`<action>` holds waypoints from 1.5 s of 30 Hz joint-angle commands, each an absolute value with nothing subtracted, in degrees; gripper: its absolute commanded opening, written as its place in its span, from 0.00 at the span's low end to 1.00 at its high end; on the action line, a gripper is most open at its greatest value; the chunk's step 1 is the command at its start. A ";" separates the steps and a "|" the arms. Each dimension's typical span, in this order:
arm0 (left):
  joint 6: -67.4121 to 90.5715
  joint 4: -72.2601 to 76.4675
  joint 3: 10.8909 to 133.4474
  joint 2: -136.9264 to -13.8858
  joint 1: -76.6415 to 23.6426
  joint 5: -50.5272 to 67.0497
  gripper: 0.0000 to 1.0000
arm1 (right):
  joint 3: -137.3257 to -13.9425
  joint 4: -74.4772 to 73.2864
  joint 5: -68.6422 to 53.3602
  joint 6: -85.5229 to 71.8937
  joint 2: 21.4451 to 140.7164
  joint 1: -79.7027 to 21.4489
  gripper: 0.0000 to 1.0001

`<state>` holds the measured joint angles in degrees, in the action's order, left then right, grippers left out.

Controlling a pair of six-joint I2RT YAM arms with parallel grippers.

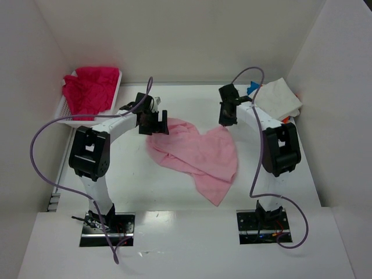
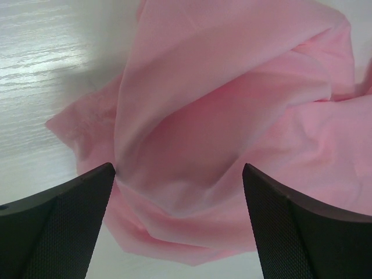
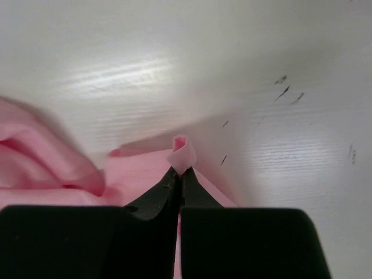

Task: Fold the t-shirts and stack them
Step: Flatten out the tshirt

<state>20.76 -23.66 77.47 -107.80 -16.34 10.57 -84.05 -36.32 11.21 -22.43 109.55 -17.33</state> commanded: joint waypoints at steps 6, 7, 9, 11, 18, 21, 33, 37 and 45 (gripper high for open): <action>22.76 -17.41 77.78 -111.97 -16.26 9.23 0.39 | -87.76 -34.09 6.95 -22.76 95.72 -13.01 0.00; 22.76 -17.40 77.78 -111.97 -16.26 9.23 0.14 | -86.95 -33.51 6.94 -22.76 95.71 -13.01 0.00; 23.38 -18.04 78.66 -111.97 -16.26 8.61 0.00 | -86.31 -33.49 6.94 -22.76 94.92 -13.01 0.00; 23.38 -19.34 80.49 -109.83 -15.85 6.30 0.00 | -87.45 -33.49 8.04 -22.76 93.72 -13.01 0.00; 19.79 -25.87 100.75 -98.83 -9.87 -0.43 0.00 | -109.96 -35.39 8.17 -19.78 94.74 -8.01 0.00; 18.42 -27.61 109.83 -96.55 -8.51 -2.13 0.00 | -119.13 -37.35 8.82 -18.53 95.36 -7.47 0.00; 14.33 -31.29 129.46 -87.65 -8.33 -1.78 0.00 | -118.90 -32.70 10.99 -17.40 81.03 -5.10 0.00; 14.33 -30.23 124.80 -83.10 -9.23 -1.49 0.00 | -118.13 -32.70 10.46 -17.40 78.11 -5.10 0.00; 16.12 -27.95 111.08 -71.28 -9.23 -0.67 0.00 | -118.12 -34.18 9.57 -17.40 73.55 -5.10 0.00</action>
